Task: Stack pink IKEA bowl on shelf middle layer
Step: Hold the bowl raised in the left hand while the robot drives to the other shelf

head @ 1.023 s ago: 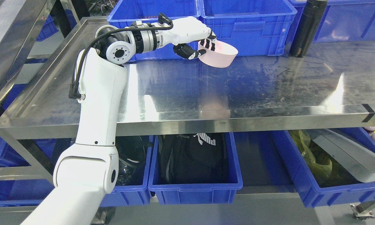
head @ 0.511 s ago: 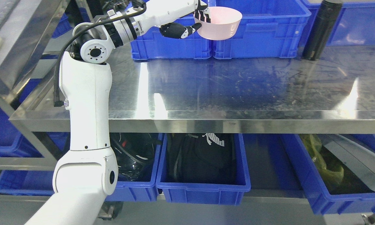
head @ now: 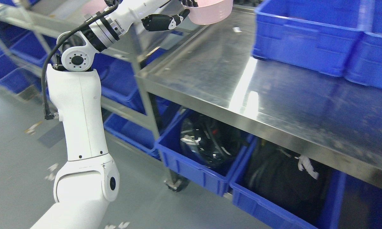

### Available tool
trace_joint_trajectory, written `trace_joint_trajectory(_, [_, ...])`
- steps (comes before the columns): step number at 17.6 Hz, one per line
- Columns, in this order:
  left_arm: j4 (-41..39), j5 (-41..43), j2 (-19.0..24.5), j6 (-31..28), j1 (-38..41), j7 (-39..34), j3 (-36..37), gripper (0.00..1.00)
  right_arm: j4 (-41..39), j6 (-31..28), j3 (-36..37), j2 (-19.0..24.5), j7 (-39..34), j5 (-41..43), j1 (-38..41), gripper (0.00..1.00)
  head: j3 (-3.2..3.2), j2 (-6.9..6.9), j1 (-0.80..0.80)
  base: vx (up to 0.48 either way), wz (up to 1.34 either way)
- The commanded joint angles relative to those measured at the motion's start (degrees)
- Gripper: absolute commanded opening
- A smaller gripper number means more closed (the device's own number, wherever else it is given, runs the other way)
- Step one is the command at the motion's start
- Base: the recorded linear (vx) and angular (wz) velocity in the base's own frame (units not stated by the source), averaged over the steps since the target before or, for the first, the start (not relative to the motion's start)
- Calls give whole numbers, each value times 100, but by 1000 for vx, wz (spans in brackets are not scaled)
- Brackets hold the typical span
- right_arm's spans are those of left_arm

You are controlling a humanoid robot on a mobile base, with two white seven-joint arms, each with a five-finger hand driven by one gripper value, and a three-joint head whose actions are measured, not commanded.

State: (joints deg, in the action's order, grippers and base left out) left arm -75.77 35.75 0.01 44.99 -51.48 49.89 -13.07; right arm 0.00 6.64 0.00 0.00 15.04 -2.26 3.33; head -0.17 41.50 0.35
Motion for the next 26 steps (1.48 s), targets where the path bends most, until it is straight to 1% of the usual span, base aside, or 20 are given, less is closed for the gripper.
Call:
trace_joint_trajectory(1, [-184, -121, 99, 1, 41, 3, -424, 0, -100, -4, -26, -100, -1, -3, 1, 100, 0, 0, 0, 40, 1452])
trace_joint_trajectory(7, [-201, -121, 99, 1, 41, 3, -424, 1, -100, -4, -26, -100, -1, 6, 1, 100, 0, 2, 0, 102, 1594])
trace_joint_trajectory(13, [-193, -130, 99, 1, 41, 3, -424, 1, -100, -4, -26, -100, -1, 6, 1, 100, 0, 2, 0, 256, 1007])
trace_joint_trajectory(19, [-193, -130, 99, 1, 41, 3, -407, 1, -100, -4, -26, -100, -1, 6, 1, 100, 0, 3, 0, 371, 399])
trace_joint_trajectory(26, [-193, -130, 99, 1, 41, 3, -372, 1, -100, -4, -26, -100, -1, 6, 1, 100, 0, 3, 0, 415, 49])
